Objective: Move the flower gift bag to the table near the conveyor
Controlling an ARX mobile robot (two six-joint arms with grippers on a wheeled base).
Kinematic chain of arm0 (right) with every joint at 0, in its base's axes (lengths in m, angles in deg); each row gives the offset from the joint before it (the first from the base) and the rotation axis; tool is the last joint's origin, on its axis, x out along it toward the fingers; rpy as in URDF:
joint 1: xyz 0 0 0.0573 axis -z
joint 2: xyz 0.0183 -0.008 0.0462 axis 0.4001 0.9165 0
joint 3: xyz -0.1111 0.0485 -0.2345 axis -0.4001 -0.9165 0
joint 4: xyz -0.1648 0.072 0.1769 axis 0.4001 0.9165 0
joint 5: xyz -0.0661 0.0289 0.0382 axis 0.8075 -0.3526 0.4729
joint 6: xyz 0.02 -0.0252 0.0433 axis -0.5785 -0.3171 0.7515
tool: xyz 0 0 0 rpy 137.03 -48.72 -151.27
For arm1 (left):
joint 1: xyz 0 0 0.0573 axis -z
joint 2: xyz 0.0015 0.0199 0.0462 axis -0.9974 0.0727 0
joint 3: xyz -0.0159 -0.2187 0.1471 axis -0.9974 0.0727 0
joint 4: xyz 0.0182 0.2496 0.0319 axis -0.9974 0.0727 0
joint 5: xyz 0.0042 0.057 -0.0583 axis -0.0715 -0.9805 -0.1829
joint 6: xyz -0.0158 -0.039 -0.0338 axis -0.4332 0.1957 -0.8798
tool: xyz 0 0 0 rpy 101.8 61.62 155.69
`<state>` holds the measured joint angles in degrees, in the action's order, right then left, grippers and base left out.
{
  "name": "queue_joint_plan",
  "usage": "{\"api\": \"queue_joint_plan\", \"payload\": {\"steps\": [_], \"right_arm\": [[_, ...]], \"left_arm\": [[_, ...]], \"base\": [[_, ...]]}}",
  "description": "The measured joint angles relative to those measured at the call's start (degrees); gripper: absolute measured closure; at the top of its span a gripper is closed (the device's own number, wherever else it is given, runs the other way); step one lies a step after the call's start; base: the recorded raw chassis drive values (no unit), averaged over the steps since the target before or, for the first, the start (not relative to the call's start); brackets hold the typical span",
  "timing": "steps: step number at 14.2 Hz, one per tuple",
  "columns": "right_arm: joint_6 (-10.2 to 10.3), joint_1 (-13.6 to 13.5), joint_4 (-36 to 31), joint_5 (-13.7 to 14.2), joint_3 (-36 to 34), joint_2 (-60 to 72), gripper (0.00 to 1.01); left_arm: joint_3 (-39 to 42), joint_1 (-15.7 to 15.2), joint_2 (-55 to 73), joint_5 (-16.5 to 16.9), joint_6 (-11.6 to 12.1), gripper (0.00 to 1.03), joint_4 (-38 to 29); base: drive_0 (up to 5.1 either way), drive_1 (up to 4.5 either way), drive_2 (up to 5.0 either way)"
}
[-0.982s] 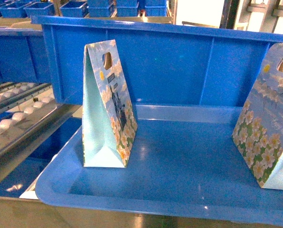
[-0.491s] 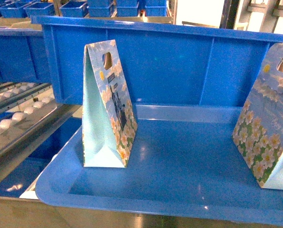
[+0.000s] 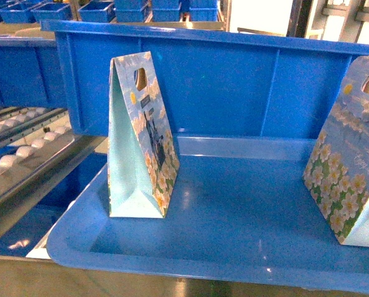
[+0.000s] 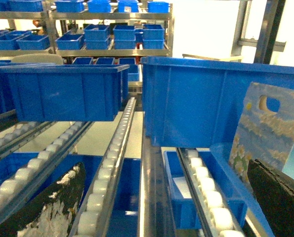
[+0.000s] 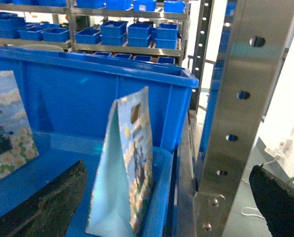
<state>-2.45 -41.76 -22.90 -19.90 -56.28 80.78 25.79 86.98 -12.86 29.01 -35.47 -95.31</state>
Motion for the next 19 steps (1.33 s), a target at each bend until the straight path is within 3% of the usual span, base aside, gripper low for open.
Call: {"api": "queue_joint_plan", "payload": {"steps": [3,5,10,15,17,19], "right_arm": [[-0.2,-5.5,-8.3,3.3,2.1,8.3,0.03],[-1.2,-7.8,-12.3,6.3,4.3,15.5,0.03],[-2.5,-8.6,-14.0,8.0,4.7,16.9,0.03],[-3.0,-15.7,-21.7,10.5,8.0,28.1,0.03],[-3.0,-15.5,-23.8,9.8,9.4,32.7,0.03],[-2.9,-13.1,-26.0,8.5,12.2,38.2,0.03]], "left_arm": [[-4.2,6.0,12.9,-2.6,0.0,0.05,-11.1],[-5.8,8.5,17.0,-4.3,0.0,0.05,-13.2],[-5.8,8.5,16.8,-4.9,0.0,0.05,-13.2],[-5.8,8.5,16.8,-4.9,0.0,0.05,-13.2],[-5.8,8.5,16.8,-4.9,0.0,0.05,-13.2],[-5.8,8.5,16.8,-4.9,0.0,0.05,-13.2]], "base": [[0.0,0.00,0.0],[0.0,0.00,0.0],[0.0,0.00,0.0],[0.0,0.00,0.0],[0.0,0.00,0.0],[0.0,0.00,0.0]]}}
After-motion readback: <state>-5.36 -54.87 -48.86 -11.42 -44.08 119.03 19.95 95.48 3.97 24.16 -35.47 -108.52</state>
